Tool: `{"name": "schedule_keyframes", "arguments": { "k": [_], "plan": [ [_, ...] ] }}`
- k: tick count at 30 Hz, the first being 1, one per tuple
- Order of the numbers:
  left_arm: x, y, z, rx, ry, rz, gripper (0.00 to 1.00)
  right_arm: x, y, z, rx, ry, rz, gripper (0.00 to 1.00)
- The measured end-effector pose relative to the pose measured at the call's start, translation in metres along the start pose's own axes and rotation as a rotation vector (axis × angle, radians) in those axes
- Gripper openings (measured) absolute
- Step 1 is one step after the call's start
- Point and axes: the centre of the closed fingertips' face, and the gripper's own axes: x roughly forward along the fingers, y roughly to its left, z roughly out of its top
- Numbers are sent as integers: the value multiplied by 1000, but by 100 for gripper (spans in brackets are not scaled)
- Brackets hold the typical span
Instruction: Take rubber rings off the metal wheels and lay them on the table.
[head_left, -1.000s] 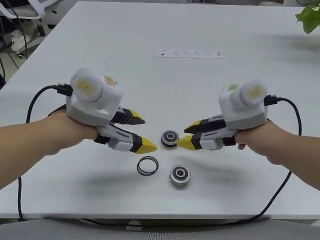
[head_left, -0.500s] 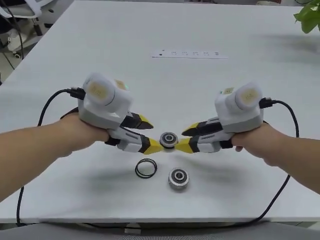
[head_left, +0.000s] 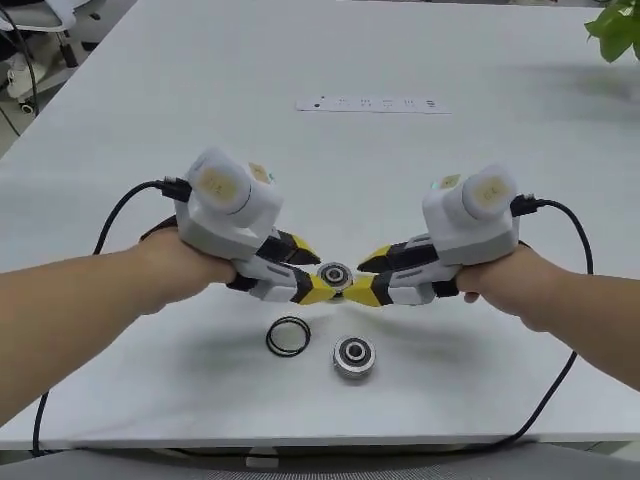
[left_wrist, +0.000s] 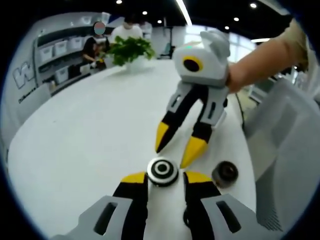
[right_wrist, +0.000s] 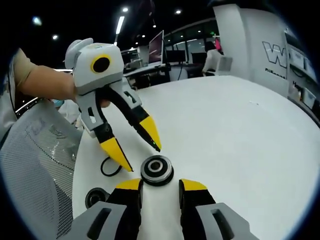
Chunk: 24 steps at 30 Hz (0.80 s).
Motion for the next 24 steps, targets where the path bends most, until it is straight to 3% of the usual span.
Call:
{"name": "schedule_keyframes", "arguments": {
  "k": [5, 11, 24],
  "plan": [
    [5, -1, 2, 1, -3, -3, 24, 1, 0, -1, 0, -1, 3, 26],
    [7, 4, 0, 1, 6, 31, 15, 0, -2, -5, 3, 1, 4, 26],
    [10, 4, 1, 42, 10, 64, 14, 7, 2, -2, -8, -18, -7, 25]
  ]
}}
